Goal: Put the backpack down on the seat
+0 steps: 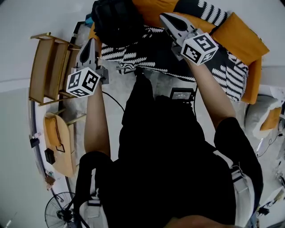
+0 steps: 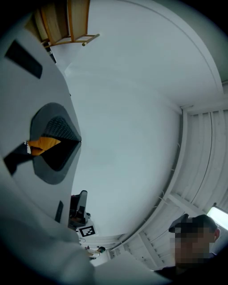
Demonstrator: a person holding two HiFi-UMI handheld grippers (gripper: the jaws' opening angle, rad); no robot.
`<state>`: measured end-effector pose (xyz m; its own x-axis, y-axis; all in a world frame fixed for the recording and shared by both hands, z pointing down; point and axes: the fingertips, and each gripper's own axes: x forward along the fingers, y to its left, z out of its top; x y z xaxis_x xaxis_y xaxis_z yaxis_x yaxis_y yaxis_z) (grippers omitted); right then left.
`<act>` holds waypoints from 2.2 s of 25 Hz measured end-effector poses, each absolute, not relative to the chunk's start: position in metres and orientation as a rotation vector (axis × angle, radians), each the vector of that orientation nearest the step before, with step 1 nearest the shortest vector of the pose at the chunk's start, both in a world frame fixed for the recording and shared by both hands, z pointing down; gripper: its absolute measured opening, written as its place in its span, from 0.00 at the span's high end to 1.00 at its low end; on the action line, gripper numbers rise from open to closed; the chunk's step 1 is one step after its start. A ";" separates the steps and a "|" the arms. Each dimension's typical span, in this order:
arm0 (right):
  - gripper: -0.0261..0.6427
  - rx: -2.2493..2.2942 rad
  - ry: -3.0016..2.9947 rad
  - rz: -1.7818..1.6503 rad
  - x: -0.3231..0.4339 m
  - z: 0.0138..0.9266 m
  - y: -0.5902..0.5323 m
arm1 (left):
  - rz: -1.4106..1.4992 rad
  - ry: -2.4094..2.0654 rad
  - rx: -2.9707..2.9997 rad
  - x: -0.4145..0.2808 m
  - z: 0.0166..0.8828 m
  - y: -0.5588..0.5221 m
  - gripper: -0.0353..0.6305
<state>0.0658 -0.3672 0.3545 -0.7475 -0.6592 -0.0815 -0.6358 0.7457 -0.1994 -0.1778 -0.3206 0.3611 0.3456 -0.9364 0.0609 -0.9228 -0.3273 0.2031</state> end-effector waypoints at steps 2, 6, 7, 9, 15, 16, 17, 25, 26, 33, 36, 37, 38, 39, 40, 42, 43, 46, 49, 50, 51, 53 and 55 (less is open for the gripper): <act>0.91 -1.078 2.761 -0.210 0.080 0.342 -0.344 | -0.102 -1.685 2.429 -0.166 0.350 -0.298 0.92; 0.91 -1.138 2.731 -0.201 0.099 0.332 -0.309 | -0.050 -1.681 2.487 -0.148 0.334 -0.258 0.92; 0.91 -1.145 2.731 -0.207 0.101 0.332 -0.302 | -0.052 -1.667 2.497 -0.145 0.332 -0.249 0.92; 0.91 -1.153 2.733 -0.219 0.100 0.335 -0.287 | -0.094 -1.626 2.497 -0.143 0.331 -0.232 0.92; 0.91 -1.163 2.795 -0.247 0.084 0.351 -0.250 | -0.085 -1.647 2.471 -0.154 0.336 -0.188 0.92; 0.91 -1.178 2.802 -0.260 0.081 0.355 -0.244 | -0.075 -1.660 2.464 -0.158 0.340 -0.179 0.92; 0.91 -1.196 2.807 -0.273 0.078 0.361 -0.235 | -0.064 -1.665 2.453 -0.162 0.347 -0.169 0.92; 0.91 -1.273 2.839 -0.332 0.049 0.390 -0.152 | -0.042 -1.630 2.381 -0.181 0.392 -0.082 0.92; 0.91 -1.273 2.846 -0.327 0.045 0.392 -0.140 | -0.033 -1.647 2.377 -0.185 0.394 -0.073 0.92; 0.91 -1.334 2.833 -0.356 0.023 0.398 -0.061 | 0.020 -1.665 2.317 -0.217 0.402 -0.003 0.92; 0.91 -1.340 2.830 -0.356 0.011 0.400 -0.032 | 0.030 -1.662 2.319 -0.231 0.403 0.028 0.92; 0.91 -1.344 2.826 -0.361 0.008 0.401 -0.023 | 0.027 -1.658 2.319 -0.234 0.404 0.036 0.92; 0.91 -1.350 2.823 -0.367 0.007 0.402 -0.014 | 0.023 -1.649 2.318 -0.235 0.406 0.042 0.92; 0.91 -1.359 2.822 -0.371 0.006 0.403 -0.006 | 0.016 -1.634 2.314 -0.236 0.409 0.048 0.92; 0.91 -1.369 2.823 -0.374 0.006 0.405 0.002 | 0.006 -1.617 2.309 -0.236 0.412 0.053 0.92; 0.91 -1.392 2.822 -0.377 0.007 0.407 0.015 | -0.014 -1.581 2.310 -0.235 0.416 0.062 0.92; 0.91 -1.406 2.821 -0.378 0.009 0.407 0.021 | -0.023 -1.565 2.315 -0.233 0.417 0.065 0.92; 0.91 -1.451 2.814 -0.383 0.018 0.410 0.033 | -0.042 -1.532 2.330 -0.227 0.418 0.073 0.92; 0.91 -1.480 2.801 -0.391 0.025 0.411 0.042 | -0.041 -1.517 2.333 -0.221 0.422 0.075 0.92; 0.91 -1.483 2.799 -0.394 0.026 0.412 0.044 | -0.038 -1.515 2.335 -0.220 0.422 0.076 0.92; 0.91 -1.482 2.798 -0.395 0.025 0.412 0.045 | -0.035 -1.517 2.336 -0.219 0.423 0.077 0.92; 0.91 -1.471 2.801 -0.396 0.023 0.411 0.048 | -0.029 -1.529 2.339 -0.219 0.424 0.079 0.92; 0.91 -1.452 2.808 -0.392 0.025 0.410 0.048 | -0.016 -1.545 2.343 -0.215 0.425 0.079 0.92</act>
<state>0.0246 0.0475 0.4099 -0.5837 -0.7979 0.1509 -0.8087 0.5543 -0.1970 -0.2150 0.0788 0.4247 0.4107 -0.8954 0.1718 -0.8916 -0.3551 0.2809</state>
